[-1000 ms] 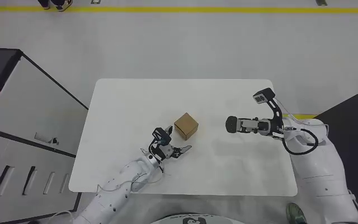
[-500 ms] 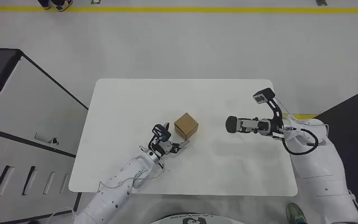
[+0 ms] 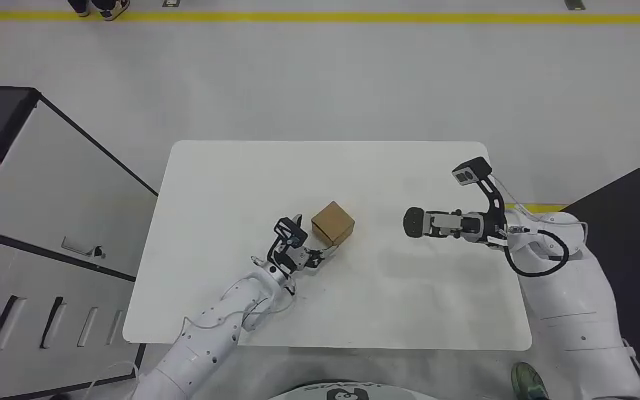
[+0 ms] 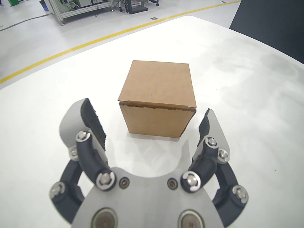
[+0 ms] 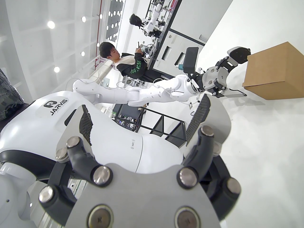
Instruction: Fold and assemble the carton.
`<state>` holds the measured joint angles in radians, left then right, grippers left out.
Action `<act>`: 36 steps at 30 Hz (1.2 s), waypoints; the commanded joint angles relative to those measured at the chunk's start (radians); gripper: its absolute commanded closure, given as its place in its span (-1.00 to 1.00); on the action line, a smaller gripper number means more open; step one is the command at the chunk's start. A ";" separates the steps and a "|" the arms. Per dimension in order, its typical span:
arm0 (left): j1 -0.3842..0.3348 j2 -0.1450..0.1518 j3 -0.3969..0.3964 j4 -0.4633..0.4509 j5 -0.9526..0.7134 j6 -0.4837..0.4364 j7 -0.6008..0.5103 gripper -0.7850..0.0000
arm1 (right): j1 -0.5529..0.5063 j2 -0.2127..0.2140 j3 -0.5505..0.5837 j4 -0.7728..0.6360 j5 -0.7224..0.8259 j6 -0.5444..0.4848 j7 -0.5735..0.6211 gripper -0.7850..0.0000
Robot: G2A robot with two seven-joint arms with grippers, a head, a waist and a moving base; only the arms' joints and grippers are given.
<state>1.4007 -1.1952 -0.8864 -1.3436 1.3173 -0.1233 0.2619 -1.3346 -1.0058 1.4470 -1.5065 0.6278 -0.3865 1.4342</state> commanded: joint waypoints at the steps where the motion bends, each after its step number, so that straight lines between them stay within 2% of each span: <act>1: -0.015 -0.005 0.005 0.019 0.007 0.004 -0.011 -1.00 | 0.000 0.000 0.000 0.000 0.000 0.000 0.000 -1.00; 13: -0.077 -0.035 0.045 0.105 -0.018 -0.051 0.022 -1.00 | 0.000 0.000 0.000 0.000 0.000 0.000 0.000 -1.00; 26: -0.103 -0.058 0.053 0.168 -0.057 -0.082 0.082 -1.00 | 0.000 0.000 0.000 0.000 0.000 0.000 0.000 -1.00; 36: -0.122 -0.071 0.062 0.204 -0.059 -0.112 0.086 -1.00 | 0.000 0.000 0.000 0.000 0.000 0.000 0.000 -1.00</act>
<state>1.2808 -1.2651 -0.8247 -1.1439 1.2590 -0.2347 0.3475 -1.3346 -1.0058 1.4470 -1.5065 0.6278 -0.3865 1.4342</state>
